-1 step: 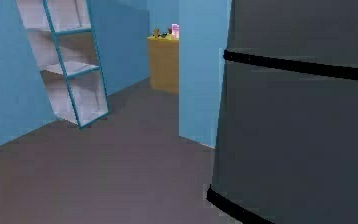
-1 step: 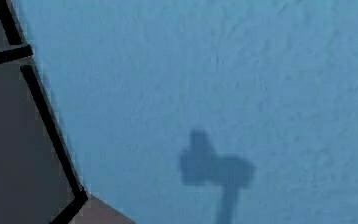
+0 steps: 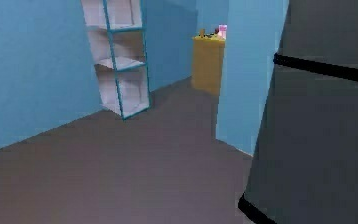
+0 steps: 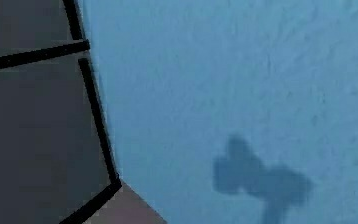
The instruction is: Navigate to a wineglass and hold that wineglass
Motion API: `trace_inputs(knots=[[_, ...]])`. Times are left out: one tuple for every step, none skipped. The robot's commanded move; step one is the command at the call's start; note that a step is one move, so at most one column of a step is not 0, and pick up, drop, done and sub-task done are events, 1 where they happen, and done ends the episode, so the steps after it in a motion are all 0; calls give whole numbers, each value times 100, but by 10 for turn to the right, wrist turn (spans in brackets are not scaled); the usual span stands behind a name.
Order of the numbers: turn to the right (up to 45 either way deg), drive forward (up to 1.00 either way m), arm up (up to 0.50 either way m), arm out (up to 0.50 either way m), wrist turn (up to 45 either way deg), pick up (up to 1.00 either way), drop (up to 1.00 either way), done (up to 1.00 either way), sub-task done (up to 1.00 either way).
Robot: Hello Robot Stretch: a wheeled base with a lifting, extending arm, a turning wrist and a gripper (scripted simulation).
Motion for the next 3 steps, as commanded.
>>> trace_inputs(knots=[[0,100,0,0,0,0,0,0,0],[0,100,0,0,0,0,0,0,0],[0,40,0,0,0,0,0,0,0]])
